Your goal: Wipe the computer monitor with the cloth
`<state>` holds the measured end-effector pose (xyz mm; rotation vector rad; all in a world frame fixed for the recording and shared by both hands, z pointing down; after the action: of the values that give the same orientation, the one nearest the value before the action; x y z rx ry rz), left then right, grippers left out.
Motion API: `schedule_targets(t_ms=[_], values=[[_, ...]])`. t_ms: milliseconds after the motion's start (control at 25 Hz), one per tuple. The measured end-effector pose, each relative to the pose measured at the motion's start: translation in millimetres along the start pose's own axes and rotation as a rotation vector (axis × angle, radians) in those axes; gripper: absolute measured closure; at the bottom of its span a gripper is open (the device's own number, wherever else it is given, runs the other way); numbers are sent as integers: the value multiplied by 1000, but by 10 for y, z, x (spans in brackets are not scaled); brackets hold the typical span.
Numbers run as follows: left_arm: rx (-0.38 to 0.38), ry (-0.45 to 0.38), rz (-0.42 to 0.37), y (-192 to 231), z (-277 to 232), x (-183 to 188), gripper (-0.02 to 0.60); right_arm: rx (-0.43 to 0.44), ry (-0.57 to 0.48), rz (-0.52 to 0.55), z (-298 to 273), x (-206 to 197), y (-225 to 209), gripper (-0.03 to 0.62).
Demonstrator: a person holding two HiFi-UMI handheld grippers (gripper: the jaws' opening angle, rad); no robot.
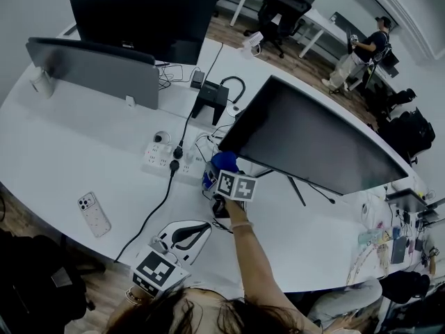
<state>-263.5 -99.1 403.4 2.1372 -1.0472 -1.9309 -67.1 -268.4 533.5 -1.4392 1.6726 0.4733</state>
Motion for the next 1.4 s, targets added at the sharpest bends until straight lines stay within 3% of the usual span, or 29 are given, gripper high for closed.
schedule_targets(t_ms=[640,840,1400], values=[[-18,6,-2,-25,-22,-37,572,65,36,91,4,105,185,497],[-23,8,-9,-37,-23,-37,572,113,25,212,-62,325,390,497],[-3,-8,-4,22,43,-38,572,90,26,169,-114,509,369,497]])
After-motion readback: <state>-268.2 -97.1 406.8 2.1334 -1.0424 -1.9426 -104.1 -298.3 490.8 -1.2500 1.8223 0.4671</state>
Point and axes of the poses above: the fingertips, and each gripper's own axes: z backward along the fingers, y to its left, x out of its top, the point moved 10 cm from there along z, backward along the fingers, and after that the axes turned 14 degrees about z, right-handed, at the moved point
